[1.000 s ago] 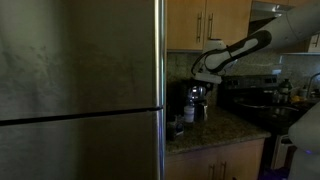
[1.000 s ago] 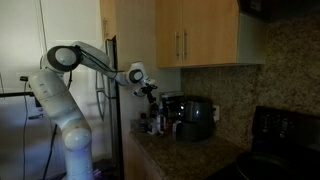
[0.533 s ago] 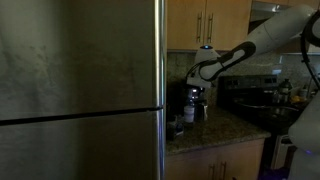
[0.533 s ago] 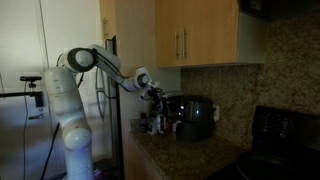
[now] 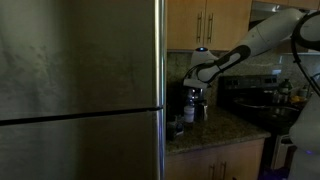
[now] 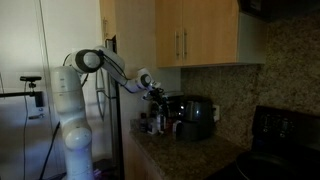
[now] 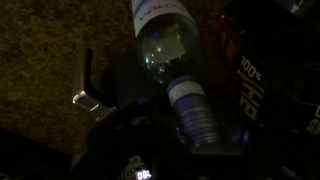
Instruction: Move the glass bottle to the right of the counter, close the air fryer, then move the cellars to the right of the counter
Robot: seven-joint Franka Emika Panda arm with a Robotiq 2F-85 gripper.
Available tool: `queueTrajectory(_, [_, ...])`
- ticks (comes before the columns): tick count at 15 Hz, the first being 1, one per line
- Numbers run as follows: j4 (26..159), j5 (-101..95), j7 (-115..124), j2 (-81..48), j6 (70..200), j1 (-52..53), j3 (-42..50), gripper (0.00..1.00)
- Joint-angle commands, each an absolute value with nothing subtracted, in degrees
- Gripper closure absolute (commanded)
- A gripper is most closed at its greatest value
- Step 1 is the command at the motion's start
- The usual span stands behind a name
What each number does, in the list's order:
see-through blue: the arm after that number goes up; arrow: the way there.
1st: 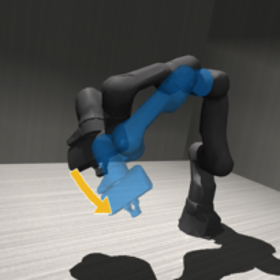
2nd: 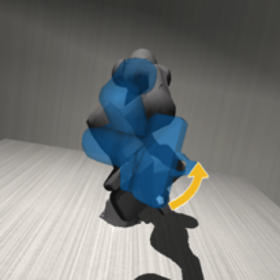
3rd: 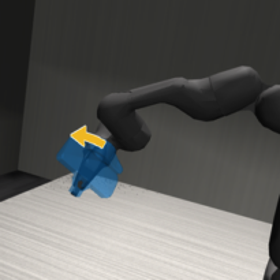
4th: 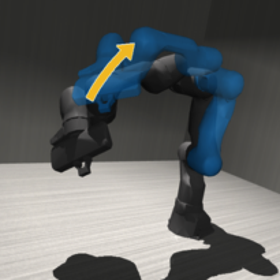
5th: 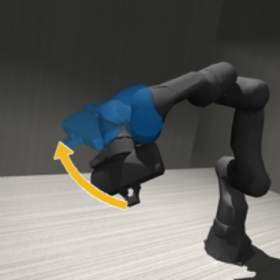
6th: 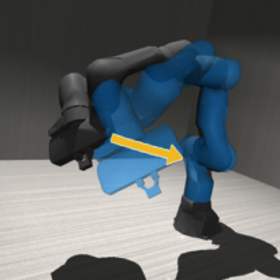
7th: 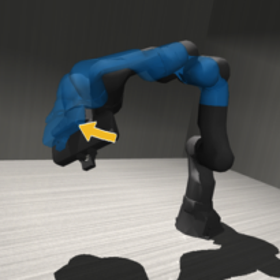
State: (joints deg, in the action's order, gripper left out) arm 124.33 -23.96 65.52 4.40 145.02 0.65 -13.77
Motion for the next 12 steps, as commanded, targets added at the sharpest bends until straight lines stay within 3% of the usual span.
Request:
queueTrajectory(1, [122.3, -24.7, 65.9, 3.1, 143.2, 2.6, -12.3, 0.65])
queueTrajectory(5, [121.9, -27.1, 67.3, 3.3, 142.0, 2.5, -11.6, 0.98])
queueTrajectory(12, [121.9, -31.3, 73.0, 5.9, 136.0, 1.7, -8.9, 0.94])
